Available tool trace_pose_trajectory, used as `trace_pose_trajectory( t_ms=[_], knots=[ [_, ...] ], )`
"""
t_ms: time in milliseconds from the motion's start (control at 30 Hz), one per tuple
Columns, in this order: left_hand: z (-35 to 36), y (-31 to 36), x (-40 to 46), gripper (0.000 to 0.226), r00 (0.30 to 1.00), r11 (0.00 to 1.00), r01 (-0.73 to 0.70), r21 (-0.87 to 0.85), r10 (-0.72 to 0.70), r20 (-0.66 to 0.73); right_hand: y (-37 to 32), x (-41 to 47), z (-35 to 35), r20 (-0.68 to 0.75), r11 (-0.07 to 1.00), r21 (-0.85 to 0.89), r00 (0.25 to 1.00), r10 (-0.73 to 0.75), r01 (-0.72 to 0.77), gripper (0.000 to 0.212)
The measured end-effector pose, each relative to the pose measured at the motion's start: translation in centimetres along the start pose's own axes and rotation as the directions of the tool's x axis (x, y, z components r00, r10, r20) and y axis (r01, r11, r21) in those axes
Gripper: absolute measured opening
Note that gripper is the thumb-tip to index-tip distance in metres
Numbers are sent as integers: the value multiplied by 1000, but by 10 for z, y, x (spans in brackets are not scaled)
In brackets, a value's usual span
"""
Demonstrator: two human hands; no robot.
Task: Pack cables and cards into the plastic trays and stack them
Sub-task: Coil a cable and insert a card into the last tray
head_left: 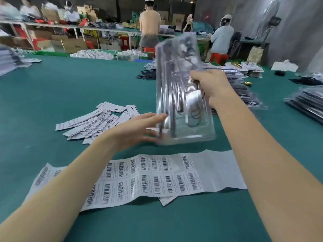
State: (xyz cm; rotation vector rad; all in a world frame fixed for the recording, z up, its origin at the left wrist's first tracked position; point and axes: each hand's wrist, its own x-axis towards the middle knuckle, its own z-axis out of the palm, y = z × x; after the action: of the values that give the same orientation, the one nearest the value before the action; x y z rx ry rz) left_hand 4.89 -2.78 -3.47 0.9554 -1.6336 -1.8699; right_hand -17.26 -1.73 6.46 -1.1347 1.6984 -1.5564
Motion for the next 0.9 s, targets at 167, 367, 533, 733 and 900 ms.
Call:
trace_pose_trajectory(
  t_ms=[167,367,533,733,900],
  knots=[
    [-10,8,-2,38,997,997,-67,-40,65,-49,37,-33,-10,-15,853,474,967,256,-218,16],
    [-16,10,4,44,930,971,-81,-226,-9,-368,76,-79,-6,-171,719,661,891,421,-213,33],
    [-15,2,9,58,856,998,-37,-49,6,-517,89,-97,-9,-22,767,546,909,417,-338,29],
    [-26,-3,13,14,755,889,87,450,235,-612,98,-100,-27,128,913,-42,904,407,-405,30],
    [-15,-9,6,27,585,530,181,828,619,-524,101,-99,-23,124,929,-283,951,284,-240,45]
  ],
)
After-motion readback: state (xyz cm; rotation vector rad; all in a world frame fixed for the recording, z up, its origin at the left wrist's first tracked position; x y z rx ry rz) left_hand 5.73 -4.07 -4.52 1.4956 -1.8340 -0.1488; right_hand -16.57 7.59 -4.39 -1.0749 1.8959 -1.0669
